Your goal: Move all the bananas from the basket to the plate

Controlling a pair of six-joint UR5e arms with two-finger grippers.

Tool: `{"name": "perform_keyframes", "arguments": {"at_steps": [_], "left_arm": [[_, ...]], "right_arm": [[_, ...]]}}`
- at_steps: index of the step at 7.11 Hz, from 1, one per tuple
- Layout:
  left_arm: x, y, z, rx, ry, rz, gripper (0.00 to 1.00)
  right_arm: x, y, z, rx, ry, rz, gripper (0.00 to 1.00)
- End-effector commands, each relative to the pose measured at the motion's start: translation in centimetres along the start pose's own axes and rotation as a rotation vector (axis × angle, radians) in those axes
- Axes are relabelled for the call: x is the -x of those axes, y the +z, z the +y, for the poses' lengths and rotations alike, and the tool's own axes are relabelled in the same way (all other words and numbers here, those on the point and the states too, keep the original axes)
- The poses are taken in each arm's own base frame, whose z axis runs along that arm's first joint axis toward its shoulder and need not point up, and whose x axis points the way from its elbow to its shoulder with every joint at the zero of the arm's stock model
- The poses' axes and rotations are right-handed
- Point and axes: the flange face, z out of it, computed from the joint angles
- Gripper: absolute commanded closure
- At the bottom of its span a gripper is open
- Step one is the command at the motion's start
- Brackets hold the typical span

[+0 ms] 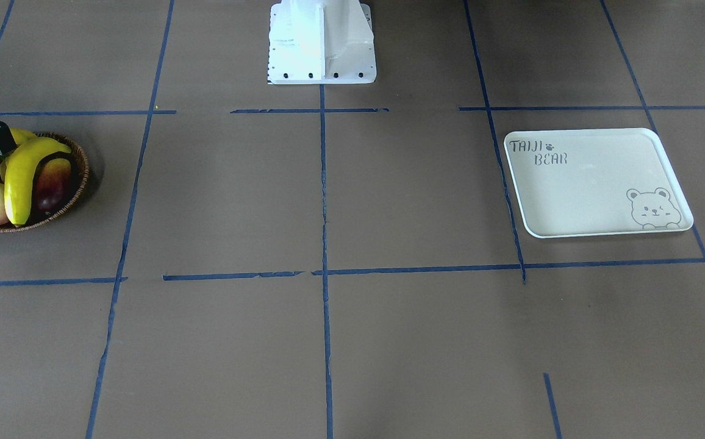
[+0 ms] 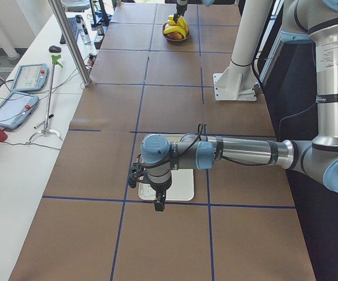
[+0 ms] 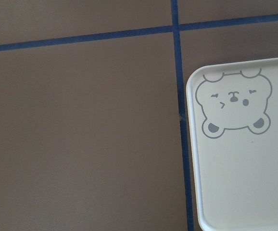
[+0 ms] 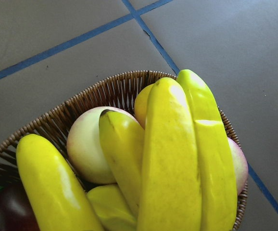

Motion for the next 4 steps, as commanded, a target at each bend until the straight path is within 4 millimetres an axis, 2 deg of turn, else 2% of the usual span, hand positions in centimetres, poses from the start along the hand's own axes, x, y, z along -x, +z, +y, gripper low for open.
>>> {"name": "perform_keyframes", "arguments": {"at_steps": [1,2,3,4], "left_arm": [[-0.1,-0.1,0.0,-0.001,0.001,0.0,0.0],[-0.1,-0.1,0.0,-0.001,0.001,0.0,0.0],[-0.1,-0.1,0.0,-0.001,0.001,0.0,0.0],[0.0,0.0,0.0,0.0,0.0,0.001,0.0]], "right_arm": [[0.1,0.5,0.3,-0.009,-0.011,0.01,0.71],[0.1,0.3,0.3,-0.011,-0.013,0.007,0.84],[0.4,-1.2,0.4,-0.016,-0.019,-0.023,0.97],[0.5,-3.5,0.6,-0.023,-0.026,-0.048,0.99]]}}
